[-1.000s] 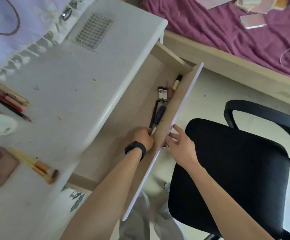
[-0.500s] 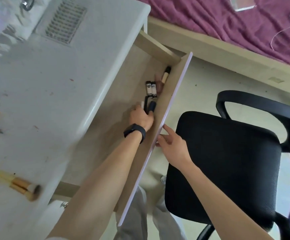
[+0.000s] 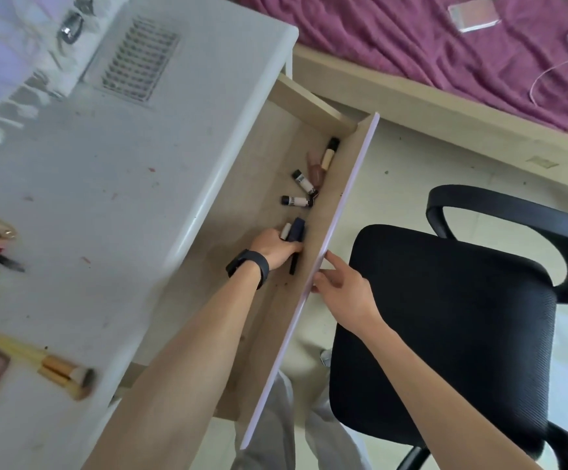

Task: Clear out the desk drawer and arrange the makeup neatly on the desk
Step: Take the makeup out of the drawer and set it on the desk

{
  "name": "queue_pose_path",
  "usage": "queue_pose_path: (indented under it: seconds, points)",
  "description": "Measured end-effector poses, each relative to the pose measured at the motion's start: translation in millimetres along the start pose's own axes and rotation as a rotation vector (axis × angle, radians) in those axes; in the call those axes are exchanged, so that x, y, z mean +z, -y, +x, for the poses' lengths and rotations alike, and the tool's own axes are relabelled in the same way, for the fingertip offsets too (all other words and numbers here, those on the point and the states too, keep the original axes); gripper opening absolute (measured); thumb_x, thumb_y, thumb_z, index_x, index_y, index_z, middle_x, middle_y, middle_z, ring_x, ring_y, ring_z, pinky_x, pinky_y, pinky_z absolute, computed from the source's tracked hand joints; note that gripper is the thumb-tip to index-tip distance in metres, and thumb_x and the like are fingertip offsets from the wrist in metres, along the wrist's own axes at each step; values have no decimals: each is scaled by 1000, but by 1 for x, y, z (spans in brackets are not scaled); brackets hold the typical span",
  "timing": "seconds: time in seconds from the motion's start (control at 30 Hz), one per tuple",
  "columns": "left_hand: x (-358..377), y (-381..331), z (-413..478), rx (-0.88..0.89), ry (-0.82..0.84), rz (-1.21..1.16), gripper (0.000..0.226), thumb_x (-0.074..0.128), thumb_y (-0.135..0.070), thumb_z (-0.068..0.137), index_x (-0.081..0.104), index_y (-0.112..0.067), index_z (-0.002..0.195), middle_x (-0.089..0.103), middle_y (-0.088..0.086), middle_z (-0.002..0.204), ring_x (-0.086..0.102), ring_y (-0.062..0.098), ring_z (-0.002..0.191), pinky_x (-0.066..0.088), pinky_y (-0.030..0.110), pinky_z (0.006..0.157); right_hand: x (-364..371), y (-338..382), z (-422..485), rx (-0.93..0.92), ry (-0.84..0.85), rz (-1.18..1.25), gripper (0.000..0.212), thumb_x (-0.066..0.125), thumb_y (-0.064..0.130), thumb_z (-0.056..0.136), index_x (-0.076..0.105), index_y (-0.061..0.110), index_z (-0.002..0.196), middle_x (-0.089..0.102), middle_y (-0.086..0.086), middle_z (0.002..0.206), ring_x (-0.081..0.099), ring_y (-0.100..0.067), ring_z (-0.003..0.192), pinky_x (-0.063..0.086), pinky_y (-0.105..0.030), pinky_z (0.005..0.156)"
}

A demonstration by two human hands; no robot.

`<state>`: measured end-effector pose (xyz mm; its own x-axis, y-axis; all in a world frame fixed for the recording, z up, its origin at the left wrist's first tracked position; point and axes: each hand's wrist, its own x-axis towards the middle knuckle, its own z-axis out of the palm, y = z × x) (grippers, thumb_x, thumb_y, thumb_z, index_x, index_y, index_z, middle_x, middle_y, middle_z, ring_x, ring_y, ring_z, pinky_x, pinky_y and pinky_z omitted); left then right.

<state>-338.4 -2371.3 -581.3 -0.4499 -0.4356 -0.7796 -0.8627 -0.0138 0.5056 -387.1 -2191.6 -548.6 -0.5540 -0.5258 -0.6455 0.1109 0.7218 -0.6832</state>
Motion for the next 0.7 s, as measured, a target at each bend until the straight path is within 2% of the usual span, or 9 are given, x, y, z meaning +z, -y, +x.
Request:
queue_pose_path:
  seconds: [0.1,0.2,0.27,0.33,0.4,0.43,0.5,0.6,0.7]
  points:
    - [-6,6,-16,75,27,-138,24,74,-37,84,65,-14,82,58,-6,62,54,9,55,36,25,52,-6,5,-4,0,-39,19,53,61,35,98,44,31,148,62,23,110,63,3,97,46,-7,64]
    - [-20,7,-43,113,102,-318,28,76,-40,84,69,-14,90,48,-15,47,41,2,38,32,16,43,-13,16,-12,-54,-244,23,42,65,42,95,55,33,134,59,14,113,60,8,90,46,-11,67]
    - [-31,6,-61,145,174,-368,37,77,-45,81,71,-11,95,47,-4,56,34,8,42,27,20,46,-18,27,-17,-99,-316,94,29,63,47,95,63,36,122,63,14,109,58,13,90,46,-7,66]
    - [-42,0,-81,177,243,-372,30,79,-46,78,76,-19,91,44,3,65,27,13,47,21,24,47,-21,44,-23,-103,-244,200,24,62,53,94,70,39,111,69,17,103,60,14,88,44,-2,67]
    - [-51,-6,-97,222,296,-321,18,79,-45,79,71,-32,68,42,-7,57,26,12,46,22,21,43,-22,62,-26,-83,-104,291,20,64,57,91,75,40,91,69,19,81,61,7,70,45,-8,59]
    - [-56,-9,-105,239,304,-284,27,78,-45,79,64,-32,60,41,-10,54,27,11,44,23,19,42,-20,70,-28,-87,-42,312,27,66,57,90,75,34,78,61,12,67,54,-1,58,42,-14,54]
    - [-65,-13,-118,264,284,-216,37,78,-48,78,55,-31,55,41,-13,50,33,8,41,25,17,40,-15,85,-32,-94,21,356,45,71,53,88,59,18,61,39,-8,65,35,-16,57,31,-27,54]
    - [-83,-12,-134,295,239,-184,30,77,-47,82,64,-34,58,56,-18,51,50,-4,45,34,8,45,-8,105,-39,-134,62,398,46,75,44,88,57,10,63,38,-10,63,35,-20,60,30,-32,59]
    - [-105,-4,-147,296,141,-153,24,79,-51,77,73,-27,73,73,-10,72,70,5,71,51,21,69,4,127,-43,-188,130,363,34,72,38,91,73,11,71,60,1,61,52,-10,59,44,-23,61]
